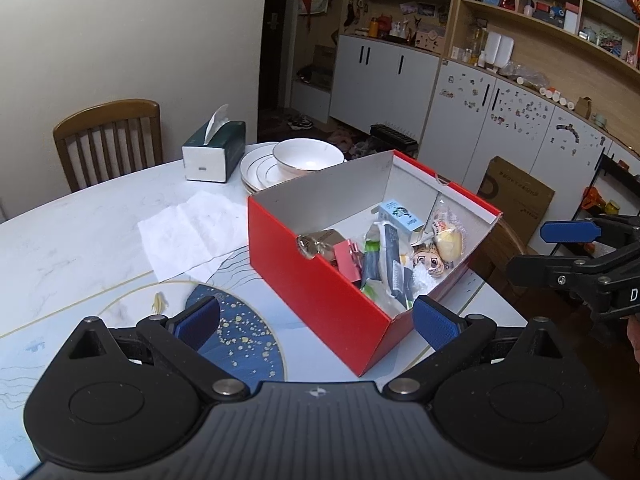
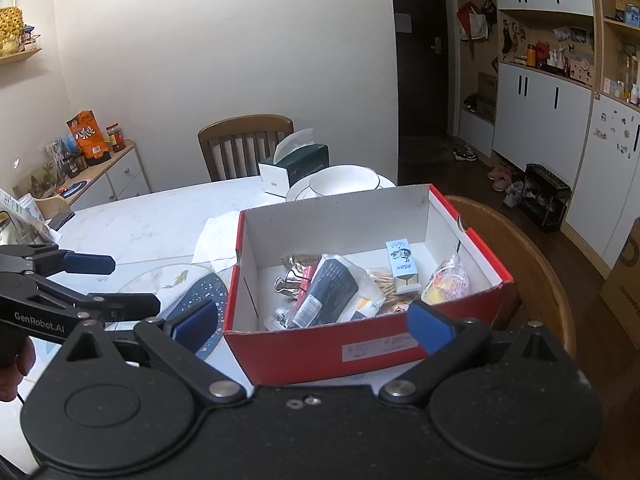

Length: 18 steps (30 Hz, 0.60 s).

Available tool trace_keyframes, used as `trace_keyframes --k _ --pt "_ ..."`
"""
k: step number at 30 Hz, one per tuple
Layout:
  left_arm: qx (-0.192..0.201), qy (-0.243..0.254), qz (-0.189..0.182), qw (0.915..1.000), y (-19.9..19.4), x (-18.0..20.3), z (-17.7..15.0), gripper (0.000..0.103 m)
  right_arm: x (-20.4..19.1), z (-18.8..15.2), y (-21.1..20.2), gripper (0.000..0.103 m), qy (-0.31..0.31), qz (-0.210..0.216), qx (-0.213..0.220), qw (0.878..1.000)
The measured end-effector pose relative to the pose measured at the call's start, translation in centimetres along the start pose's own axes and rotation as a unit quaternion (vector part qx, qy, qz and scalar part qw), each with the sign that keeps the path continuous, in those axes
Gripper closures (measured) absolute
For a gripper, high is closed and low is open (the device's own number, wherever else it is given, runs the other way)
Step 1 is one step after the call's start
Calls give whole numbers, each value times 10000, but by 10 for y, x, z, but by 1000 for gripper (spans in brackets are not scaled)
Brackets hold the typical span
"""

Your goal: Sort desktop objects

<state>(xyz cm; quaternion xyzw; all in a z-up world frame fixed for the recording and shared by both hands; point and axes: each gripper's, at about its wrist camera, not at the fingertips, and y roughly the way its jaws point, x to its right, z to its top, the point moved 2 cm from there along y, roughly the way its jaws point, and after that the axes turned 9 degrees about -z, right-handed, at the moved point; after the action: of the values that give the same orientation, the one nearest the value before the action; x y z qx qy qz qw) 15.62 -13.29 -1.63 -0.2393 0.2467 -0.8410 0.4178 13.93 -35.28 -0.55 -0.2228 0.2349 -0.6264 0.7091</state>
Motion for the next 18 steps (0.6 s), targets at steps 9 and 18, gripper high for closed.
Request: trace_keyframes --k 9,18 --pt "-47 -47 -20 10000 -2 -4 -3 0 -4 -6 0 2 106 36 -70 9999" --pt "-49 -17 -19 10000 -3 -4 -5 0 -9 -10 1 2 161 99 -157 9997"
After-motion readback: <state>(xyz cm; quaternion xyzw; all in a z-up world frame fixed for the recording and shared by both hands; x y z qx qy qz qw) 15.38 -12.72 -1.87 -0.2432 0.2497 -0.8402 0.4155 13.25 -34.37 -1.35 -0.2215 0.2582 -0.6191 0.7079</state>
